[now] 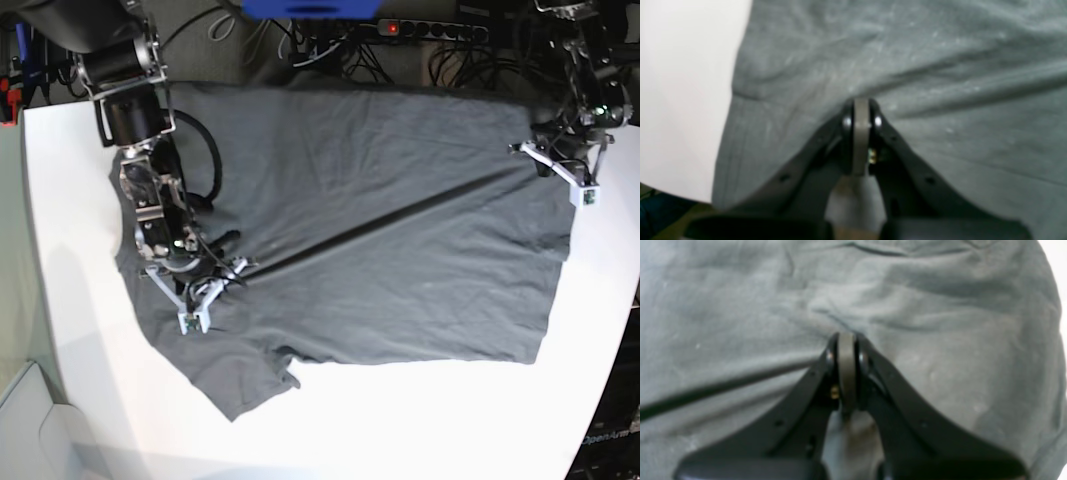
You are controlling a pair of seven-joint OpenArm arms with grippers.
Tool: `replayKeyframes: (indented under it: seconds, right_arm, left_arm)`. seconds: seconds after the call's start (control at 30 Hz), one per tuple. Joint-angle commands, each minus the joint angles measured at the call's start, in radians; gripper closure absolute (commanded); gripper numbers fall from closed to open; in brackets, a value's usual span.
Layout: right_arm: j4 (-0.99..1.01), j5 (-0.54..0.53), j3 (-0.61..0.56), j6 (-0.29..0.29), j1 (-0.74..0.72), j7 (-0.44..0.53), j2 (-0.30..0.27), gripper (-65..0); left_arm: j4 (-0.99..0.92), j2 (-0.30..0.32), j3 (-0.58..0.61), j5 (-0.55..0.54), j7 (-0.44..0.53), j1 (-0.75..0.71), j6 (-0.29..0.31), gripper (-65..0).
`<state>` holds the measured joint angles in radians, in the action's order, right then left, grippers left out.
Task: Layout the t-shirt on the table in an organized manner, then fold the t-shirt properly
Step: 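Pull the shirt taut between both grippers, smoothing the body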
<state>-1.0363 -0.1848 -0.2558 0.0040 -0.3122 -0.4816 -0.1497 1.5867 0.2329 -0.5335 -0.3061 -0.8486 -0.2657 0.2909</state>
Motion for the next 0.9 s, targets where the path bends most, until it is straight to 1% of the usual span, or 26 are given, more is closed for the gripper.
replayKeyframes:
  seconds: [0.0, 0.13, 0.27, 0.33, 0.4, 0.47, 0.53, 0.6, 0.7, 0.87]
  right_arm:
    - [0.006, 0.000, 0.000, 0.001, 0.008, -0.079, -0.011, 0.0]
    - [0.006, 0.000, 0.000, 0.001, 0.003, -0.079, -0.011, 0.0]
    - [-0.012, 0.000, 0.000, 0.001, -0.018, -0.085, -0.011, 0.0]
    - [-0.089, 0.000, 0.003, 0.001, -0.014, -0.093, -0.014, 0.0]
    - [-0.207, 0.000, 0.005, 0.001, 0.017, -0.125, -0.043, 0.0]
    - [-0.321, 0.000, 0.006, 0.001, 0.041, -0.179, -0.057, 0.0]
    - [-0.387, 0.001, 0.008, 0.001, 0.060, -0.219, -0.070, 0.0]
    - [-0.416, 0.001, 0.008, 0.001, 0.081, -0.225, -0.090, 0.0]
    - [-0.418, 0.001, 0.010, 0.001, 0.103, -0.223, -0.112, 0.0]
    - [-0.411, 0.001, 0.010, 0.001, 0.147, -0.222, -0.116, 0.0]
  left_arm:
    - [0.044, 0.006, -0.003, -0.009, -0.004, 0.013, 0.006, -0.4]
    - [0.140, 0.000, 0.000, -0.014, -0.065, 0.019, 0.006, -0.4]
    - [0.194, -0.027, -0.004, -0.006, -0.067, 0.050, 0.006, -0.4]
    - [0.180, -0.025, -0.004, -0.006, -0.067, 0.078, 0.006, -0.4]
    - [0.140, -0.025, -0.003, -0.006, -0.061, 0.124, 0.004, -0.4]
    - [0.062, -0.022, -0.003, -0.005, -0.054, 0.185, 0.004, -0.4]
    - [-0.029, -0.019, -0.003, -0.005, -0.054, 0.254, 0.004, -0.4]
    - [-0.098, 0.001, 0.005, -0.005, -0.054, 0.308, 0.004, -0.4]
    - [-0.194, 0.009, 0.006, -0.005, -0.054, 0.371, 0.003, -0.4]
    - [-0.289, 0.018, 0.006, 0.000, -0.054, 0.412, -0.003, -0.4]
